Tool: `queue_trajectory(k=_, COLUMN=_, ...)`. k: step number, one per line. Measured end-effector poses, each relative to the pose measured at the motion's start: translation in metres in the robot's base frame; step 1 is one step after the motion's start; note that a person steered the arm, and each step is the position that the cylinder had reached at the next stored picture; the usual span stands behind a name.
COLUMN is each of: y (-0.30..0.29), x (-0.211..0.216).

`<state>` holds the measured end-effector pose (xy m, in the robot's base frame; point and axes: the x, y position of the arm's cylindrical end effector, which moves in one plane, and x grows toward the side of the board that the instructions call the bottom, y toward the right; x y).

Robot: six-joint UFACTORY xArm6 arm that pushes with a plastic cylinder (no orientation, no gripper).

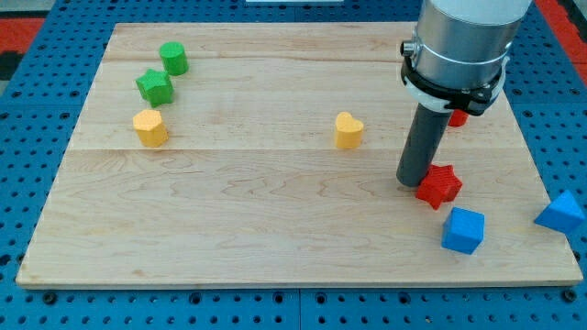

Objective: Place blue triangle between red blocks

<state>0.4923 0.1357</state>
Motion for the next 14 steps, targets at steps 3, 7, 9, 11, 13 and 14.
queue_trajectory(k=3, y=0.078, x=-0.085)
queue_trajectory(k=7, y=0.209, x=0.005)
queue_trajectory(k=9, y=0.183, x=0.078)
queue_trajectory(k=11, y=0.112, x=0.049)
queue_trajectory(k=13, y=0.080, x=0.012)
queue_trajectory(k=14, y=0.081, x=0.000)
